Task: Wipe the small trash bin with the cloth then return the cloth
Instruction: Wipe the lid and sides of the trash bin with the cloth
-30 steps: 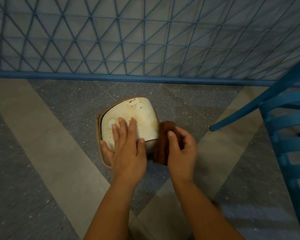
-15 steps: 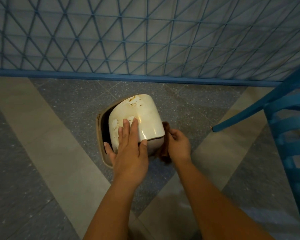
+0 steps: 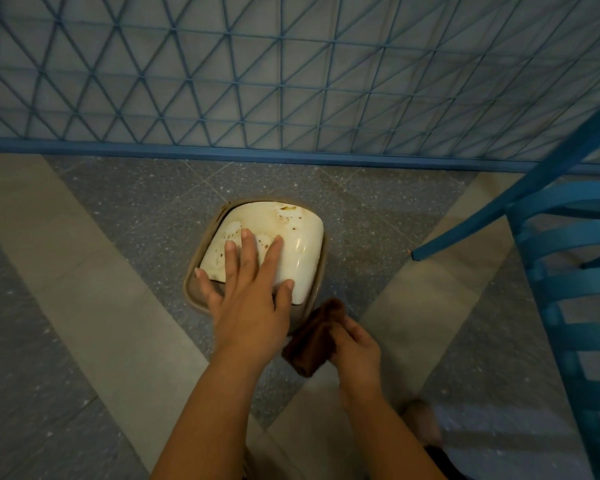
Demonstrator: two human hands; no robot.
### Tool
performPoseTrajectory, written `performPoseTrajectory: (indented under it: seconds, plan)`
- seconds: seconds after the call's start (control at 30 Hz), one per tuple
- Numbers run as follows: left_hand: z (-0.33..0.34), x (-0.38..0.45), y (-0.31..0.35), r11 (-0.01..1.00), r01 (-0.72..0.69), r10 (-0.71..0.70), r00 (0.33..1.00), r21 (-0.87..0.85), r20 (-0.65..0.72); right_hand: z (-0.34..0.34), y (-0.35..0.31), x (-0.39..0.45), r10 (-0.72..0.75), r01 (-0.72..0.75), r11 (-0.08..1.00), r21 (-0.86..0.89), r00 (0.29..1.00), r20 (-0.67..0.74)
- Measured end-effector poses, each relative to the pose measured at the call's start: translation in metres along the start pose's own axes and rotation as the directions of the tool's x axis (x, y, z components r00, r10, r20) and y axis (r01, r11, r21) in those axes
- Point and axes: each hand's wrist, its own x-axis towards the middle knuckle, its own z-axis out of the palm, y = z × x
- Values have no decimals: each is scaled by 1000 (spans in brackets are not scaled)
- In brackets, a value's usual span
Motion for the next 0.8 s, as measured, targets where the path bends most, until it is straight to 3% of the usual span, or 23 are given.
performPoseTrajectory:
  seconds: [0.27, 0.43, 0.63, 0.8]
  plan:
    - [3, 1, -6, 999, 6, -4, 999, -41, 42, 18, 18, -19, -142, 143, 990, -20, 989, 38]
    - [3, 1, -7, 1000, 2, -1, 999, -28, 34, 35, 11, -12, -104, 105, 994, 26, 994, -21]
    - [5, 1, -7, 999, 14, -13, 999, -36, 32, 46, -43, 34, -105, 99, 986, -131, 994, -39]
    - [4, 0, -4, 1000, 16, -15, 1000, -19, 26, 39, -19, 22, -70, 68, 989, -132, 998, -6]
